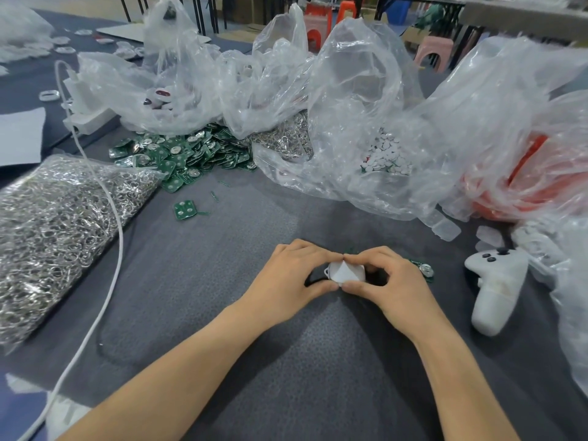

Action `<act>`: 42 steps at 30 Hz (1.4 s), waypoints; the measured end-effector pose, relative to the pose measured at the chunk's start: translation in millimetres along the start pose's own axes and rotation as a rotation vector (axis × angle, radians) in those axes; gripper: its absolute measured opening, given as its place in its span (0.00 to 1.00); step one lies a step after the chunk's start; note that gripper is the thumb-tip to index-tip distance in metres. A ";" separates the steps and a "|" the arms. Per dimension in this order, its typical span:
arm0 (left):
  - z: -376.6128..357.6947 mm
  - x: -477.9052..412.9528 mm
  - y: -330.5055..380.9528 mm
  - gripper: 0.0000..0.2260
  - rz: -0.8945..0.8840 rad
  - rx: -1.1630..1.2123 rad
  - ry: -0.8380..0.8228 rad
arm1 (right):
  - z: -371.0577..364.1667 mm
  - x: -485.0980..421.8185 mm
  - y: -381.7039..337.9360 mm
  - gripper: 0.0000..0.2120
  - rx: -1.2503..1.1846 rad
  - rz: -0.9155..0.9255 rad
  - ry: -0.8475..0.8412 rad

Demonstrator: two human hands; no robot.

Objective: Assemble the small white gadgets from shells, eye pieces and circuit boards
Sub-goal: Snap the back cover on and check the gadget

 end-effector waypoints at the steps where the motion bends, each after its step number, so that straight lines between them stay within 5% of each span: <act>1: 0.3 -0.1 0.0 0.18 -0.001 0.007 -0.001 | 0.4 0.1 0.0 0.17 -0.007 -0.004 -0.003; 11: 1.9 0.6 0.9 0.17 -0.030 0.064 0.032 | 1.2 3.6 0.0 0.15 -0.024 -0.017 -0.040; 23: 14.5 3.8 15.6 0.17 -0.107 0.124 0.220 | -3.6 5.3 2.5 0.07 -0.522 -0.148 -0.133; 27: 13.2 5.9 5.0 0.21 0.067 0.405 0.266 | -6.0 6.9 -2.5 0.08 -0.674 -0.149 -0.132; 31: 5.4 7.1 -3.2 0.15 0.214 0.670 0.256 | -11.3 9.2 -7.3 0.08 -0.686 -0.099 -0.133; 42: 2.4 5.0 -7.9 0.11 0.237 0.813 0.228 | -20.2 7.4 -6.4 0.08 -0.630 -0.061 -0.092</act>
Point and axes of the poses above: each hand's wrist, its own x-axis away from the middle knuckle, its own z-axis out of the back of the hand, y = z × x, the point moved 6 cm from there along -x, towards the middle knuckle, and after that the axes turned 11 degrees about -z, right-handed, at the moved point
